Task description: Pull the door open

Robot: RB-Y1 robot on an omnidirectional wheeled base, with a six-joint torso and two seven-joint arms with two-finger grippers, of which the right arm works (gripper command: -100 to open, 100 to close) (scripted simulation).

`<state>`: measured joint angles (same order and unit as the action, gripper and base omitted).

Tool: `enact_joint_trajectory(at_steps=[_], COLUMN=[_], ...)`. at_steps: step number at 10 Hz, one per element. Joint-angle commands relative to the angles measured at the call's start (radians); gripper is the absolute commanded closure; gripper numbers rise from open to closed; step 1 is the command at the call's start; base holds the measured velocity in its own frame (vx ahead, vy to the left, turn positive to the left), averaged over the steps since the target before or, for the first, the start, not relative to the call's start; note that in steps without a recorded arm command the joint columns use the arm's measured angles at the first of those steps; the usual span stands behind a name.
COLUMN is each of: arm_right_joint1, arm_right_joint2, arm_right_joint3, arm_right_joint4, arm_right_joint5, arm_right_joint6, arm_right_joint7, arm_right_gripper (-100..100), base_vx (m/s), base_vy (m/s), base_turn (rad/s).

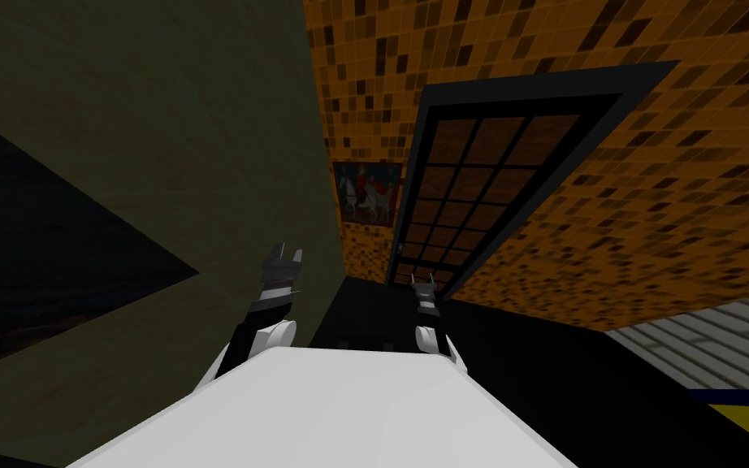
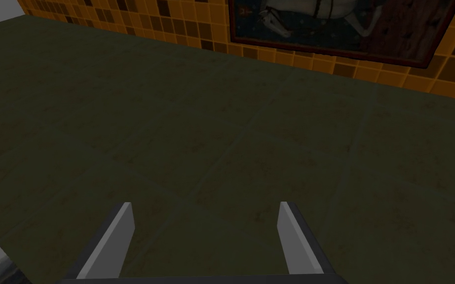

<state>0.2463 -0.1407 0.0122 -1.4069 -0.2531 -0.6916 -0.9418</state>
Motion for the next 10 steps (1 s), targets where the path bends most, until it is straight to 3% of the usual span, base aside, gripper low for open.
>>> enact_joint_trajectory(at_steps=[1, 10], arm_right_joint1=[-0.012, -0.078], arm_right_joint2=[-0.005, -0.023], arm_right_joint3=[0.0, 0.005], arm_right_joint4=[0.042, 0.26], arm_right_joint5=[-0.011, -0.068], arm_right_joint6=[-0.009, -0.056], arm_right_joint7=[-0.04, -0.23], arm_right_gripper=[-100, -100], base_vx=[0.09, 0.101], base_vy=[0.013, 0.002], base_turn=[0.051, 0.051])
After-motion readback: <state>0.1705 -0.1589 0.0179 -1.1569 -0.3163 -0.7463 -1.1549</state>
